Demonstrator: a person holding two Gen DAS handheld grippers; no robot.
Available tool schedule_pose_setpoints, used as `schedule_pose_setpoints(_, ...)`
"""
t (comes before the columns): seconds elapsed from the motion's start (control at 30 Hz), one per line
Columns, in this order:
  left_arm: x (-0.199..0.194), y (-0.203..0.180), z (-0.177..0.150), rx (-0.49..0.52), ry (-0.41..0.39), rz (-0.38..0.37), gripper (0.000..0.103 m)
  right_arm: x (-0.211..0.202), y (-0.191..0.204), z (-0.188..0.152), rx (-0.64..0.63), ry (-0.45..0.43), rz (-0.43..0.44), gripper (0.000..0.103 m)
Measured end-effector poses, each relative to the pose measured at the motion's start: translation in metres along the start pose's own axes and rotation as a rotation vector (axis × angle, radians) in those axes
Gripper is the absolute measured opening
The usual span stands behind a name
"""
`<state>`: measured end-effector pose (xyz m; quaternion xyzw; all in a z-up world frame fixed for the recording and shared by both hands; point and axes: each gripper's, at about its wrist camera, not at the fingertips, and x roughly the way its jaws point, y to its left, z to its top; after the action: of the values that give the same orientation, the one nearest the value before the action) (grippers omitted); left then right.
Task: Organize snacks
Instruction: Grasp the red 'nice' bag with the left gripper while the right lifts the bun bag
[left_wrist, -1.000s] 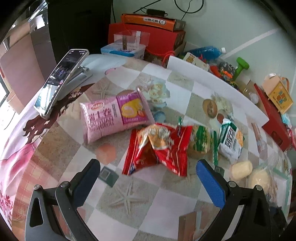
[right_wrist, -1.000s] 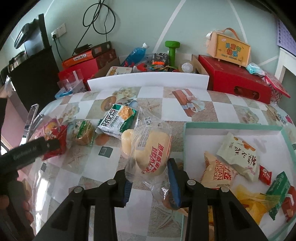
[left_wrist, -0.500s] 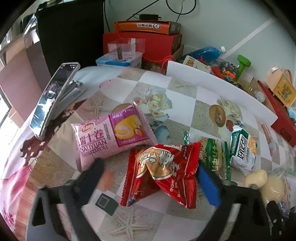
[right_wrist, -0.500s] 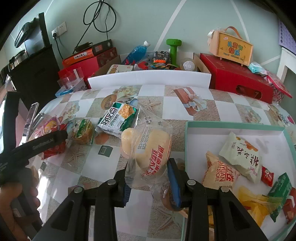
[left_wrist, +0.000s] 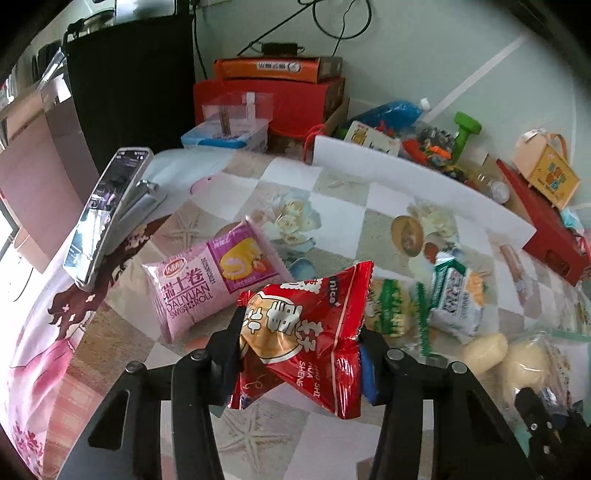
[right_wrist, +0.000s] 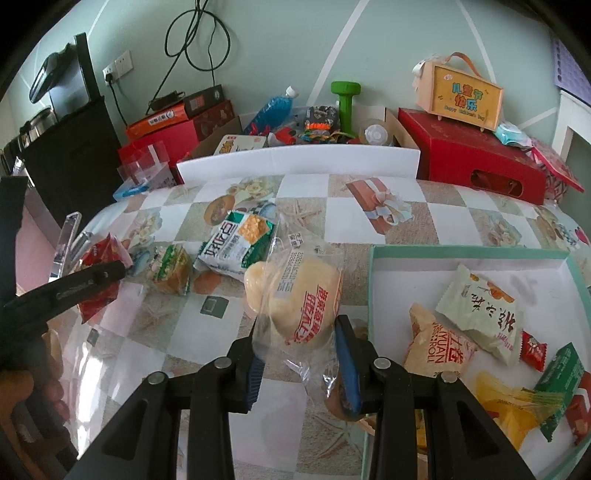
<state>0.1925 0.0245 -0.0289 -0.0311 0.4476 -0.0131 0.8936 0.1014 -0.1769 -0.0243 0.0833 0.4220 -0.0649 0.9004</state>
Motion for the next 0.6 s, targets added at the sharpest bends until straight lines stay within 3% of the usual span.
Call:
schedule_pose_setpoints(0.33, -0.045, -0.027, 0.004, 0.036, -0.088, -0.091, 0.052, -0.02, -0.006, 0.006, 0.028, -0.052, 0.023, 0.038)
schedule_pose_setpoints(0.6, -0.052, -0.053, 0.0, 0.085, -0.083, -0.13, 0.052, -0.031, -0.016, 0.007, 0.045, -0.069, 0.028, 0.037)
